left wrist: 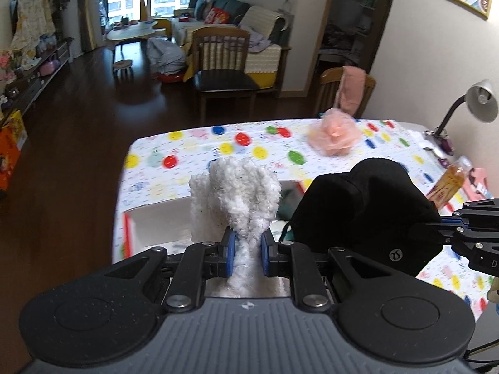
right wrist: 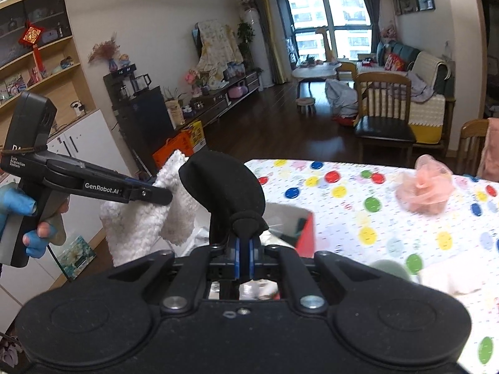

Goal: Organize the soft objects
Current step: 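Lift and carry the white cloth and black item over the cardboard box, then lower the white cloth into the box with the left gripper while the right lowers the black item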

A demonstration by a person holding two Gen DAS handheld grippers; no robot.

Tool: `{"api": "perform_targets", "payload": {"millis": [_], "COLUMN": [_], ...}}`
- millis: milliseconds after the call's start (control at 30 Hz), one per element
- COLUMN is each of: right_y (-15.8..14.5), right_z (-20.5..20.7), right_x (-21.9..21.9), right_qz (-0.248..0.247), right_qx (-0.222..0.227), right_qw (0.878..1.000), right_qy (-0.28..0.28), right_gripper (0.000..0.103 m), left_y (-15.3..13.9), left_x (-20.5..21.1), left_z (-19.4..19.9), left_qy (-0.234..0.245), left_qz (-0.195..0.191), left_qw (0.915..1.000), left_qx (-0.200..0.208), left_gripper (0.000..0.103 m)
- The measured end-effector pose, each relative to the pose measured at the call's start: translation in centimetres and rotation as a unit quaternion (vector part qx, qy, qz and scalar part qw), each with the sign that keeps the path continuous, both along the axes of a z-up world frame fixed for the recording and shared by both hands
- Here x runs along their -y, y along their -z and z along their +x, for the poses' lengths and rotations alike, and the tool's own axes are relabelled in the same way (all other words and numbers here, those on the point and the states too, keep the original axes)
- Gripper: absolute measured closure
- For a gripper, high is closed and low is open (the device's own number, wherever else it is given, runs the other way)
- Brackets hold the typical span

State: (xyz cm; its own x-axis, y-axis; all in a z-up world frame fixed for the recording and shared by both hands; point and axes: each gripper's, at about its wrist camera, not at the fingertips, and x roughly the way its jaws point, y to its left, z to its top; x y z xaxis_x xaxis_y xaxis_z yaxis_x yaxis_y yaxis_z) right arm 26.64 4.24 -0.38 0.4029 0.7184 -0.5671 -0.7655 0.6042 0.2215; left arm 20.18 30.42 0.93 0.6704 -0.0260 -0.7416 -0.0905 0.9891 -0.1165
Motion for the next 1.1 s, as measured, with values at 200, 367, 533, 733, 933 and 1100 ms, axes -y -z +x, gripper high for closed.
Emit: {"api": "perform_targets", "payload": {"millis": [200, 367, 533, 733, 933, 1100], "right_y": [1.7, 3.2, 5.1, 6.9, 8.0, 8.5], "right_z": [-0.4, -0.3, -0.5, -0.4, -0.6, -0.4], "right_x": [-3.5, -5.8, -8.0, -9.8, -10.3, -10.6], "right_qz": [-0.009, -0.022, -0.038, -0.06, -0.077, -0.086], "right_qx": [-0.027, -0.053, -0.071, -0.088, -0.095, -0.1], "right_qw": [1.0, 0.998, 0.996, 0.994, 0.992, 0.991], "right_qy": [-0.01, -0.02, -0.023, -0.026, -0.027, -0.026], "right_gripper": [0.099, 0.099, 0.099, 0.099, 0.099, 0.099], "left_y": [1.4, 3.8, 6.0, 8.3, 10.5, 12.1], "left_x": [-3.0, -4.8, -5.9, -6.0, -5.7, -5.7], "left_z": [-0.6, -0.4, 0.3, 1.6, 3.0, 3.4], "left_qy": [-0.016, -0.023, -0.029, -0.023, -0.018, -0.019], "left_qz": [0.019, 0.03, 0.025, 0.029, 0.035, 0.033], "left_qw": [0.9995, 0.9982, 0.997, 0.9955, 0.9937, 0.992], "left_qx": [-0.021, -0.047, -0.068, -0.087, -0.105, -0.12], "left_gripper": [0.087, 0.087, 0.087, 0.087, 0.087, 0.087]}}
